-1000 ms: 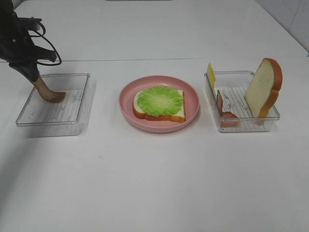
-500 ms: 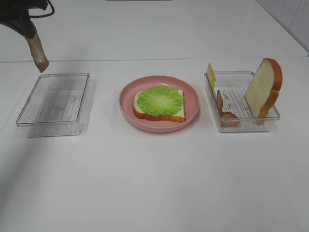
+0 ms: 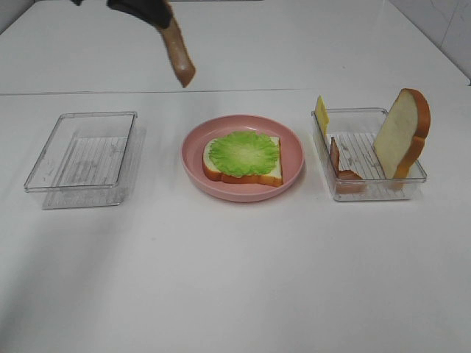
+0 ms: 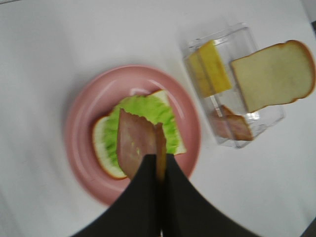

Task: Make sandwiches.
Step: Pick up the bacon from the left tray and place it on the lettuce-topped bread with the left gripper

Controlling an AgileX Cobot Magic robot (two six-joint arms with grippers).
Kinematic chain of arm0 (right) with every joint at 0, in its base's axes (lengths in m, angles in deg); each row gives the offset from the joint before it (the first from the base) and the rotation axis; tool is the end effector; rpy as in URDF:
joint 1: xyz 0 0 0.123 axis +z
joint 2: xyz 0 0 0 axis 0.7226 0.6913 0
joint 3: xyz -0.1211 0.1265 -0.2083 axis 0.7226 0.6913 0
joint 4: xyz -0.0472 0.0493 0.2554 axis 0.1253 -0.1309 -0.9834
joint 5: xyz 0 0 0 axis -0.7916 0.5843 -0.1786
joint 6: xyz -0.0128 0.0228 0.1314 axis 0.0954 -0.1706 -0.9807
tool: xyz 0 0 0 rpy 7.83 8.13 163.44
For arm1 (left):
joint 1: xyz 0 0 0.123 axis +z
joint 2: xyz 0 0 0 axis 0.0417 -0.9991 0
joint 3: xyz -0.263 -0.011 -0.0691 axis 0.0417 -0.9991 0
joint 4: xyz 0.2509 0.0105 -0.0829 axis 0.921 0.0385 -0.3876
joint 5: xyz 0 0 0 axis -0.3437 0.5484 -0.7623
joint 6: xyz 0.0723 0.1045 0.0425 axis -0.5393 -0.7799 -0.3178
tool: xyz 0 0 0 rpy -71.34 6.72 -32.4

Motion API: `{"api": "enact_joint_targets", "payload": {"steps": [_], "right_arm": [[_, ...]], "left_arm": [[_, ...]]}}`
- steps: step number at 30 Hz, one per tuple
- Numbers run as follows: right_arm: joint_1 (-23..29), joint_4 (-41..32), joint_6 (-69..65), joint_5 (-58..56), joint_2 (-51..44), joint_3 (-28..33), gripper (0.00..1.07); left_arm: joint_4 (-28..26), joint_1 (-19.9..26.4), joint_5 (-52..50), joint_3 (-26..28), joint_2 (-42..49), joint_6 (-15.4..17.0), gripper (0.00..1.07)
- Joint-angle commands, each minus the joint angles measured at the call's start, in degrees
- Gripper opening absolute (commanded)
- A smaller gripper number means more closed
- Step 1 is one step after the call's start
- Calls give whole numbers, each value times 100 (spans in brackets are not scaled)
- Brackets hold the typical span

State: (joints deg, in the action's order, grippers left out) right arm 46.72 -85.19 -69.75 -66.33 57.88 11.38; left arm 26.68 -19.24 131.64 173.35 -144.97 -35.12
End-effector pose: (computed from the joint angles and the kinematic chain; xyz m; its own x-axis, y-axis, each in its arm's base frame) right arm 0.0581 0.0106 0.2436 -0.5350 0.0246 -0.8445 -0.0567 0.9963 0.0650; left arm 0.4632 -0.2022 0.2765 -0.8570 0.1404 -0.4959 0.3858 0.8126 -0.4368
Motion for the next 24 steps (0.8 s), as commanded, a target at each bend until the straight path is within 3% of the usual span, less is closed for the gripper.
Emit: {"api": "enact_joint_targets", "payload": {"steps": [1,10,24], "right_arm": [[-11,-11,46,52,-143,6,98],[-11,-11,46,52,-143,6,98],[-11,-17,46,52,-143,6,98]], "left_arm": [[-390,-304,-332,6,-80,52,0],[-693,-1226,-1541,6,-647,149,0],[-785,-1553,-1753,6,-1261,269,0]]}}
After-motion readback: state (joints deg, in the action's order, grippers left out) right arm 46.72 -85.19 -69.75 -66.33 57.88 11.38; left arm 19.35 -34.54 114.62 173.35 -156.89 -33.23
